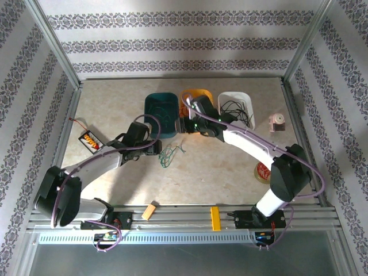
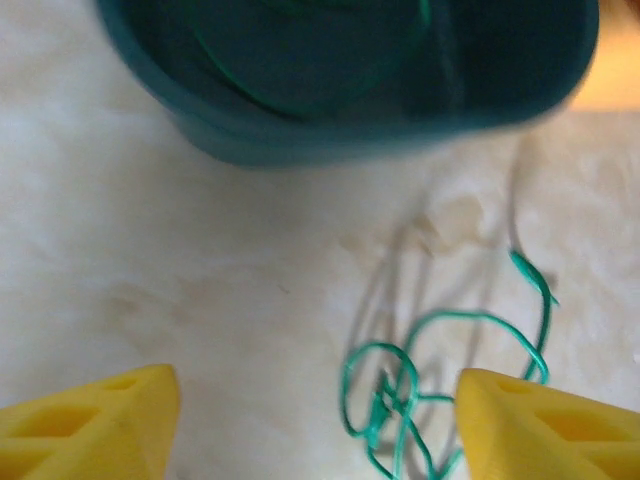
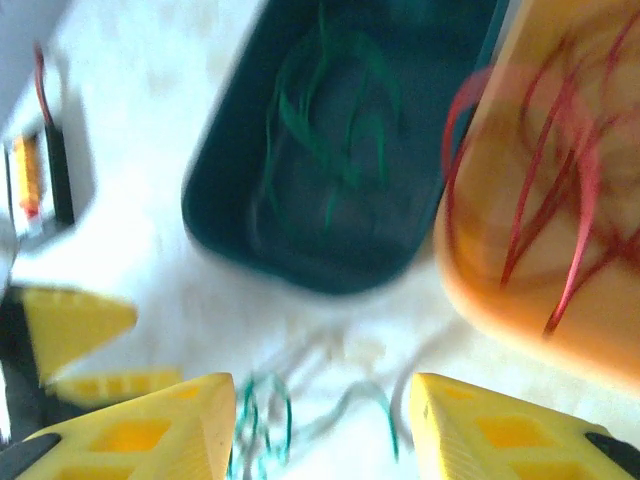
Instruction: Untangle the cables
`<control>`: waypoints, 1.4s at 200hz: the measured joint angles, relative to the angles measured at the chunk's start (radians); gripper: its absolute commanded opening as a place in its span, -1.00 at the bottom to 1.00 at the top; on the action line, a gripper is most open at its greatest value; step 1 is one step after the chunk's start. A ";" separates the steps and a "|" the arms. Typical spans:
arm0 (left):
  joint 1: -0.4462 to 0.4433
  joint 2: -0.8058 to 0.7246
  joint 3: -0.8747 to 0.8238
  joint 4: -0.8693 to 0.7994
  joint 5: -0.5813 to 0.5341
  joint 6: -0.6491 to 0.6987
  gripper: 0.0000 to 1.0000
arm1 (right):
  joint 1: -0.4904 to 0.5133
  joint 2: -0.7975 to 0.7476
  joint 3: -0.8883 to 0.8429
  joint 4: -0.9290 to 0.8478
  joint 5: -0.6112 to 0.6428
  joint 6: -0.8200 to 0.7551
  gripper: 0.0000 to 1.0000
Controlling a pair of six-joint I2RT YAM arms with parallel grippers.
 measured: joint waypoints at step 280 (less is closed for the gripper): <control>0.051 0.214 0.067 0.068 0.328 -0.115 -1.00 | 0.068 0.399 0.082 -0.027 -0.257 -0.074 -1.00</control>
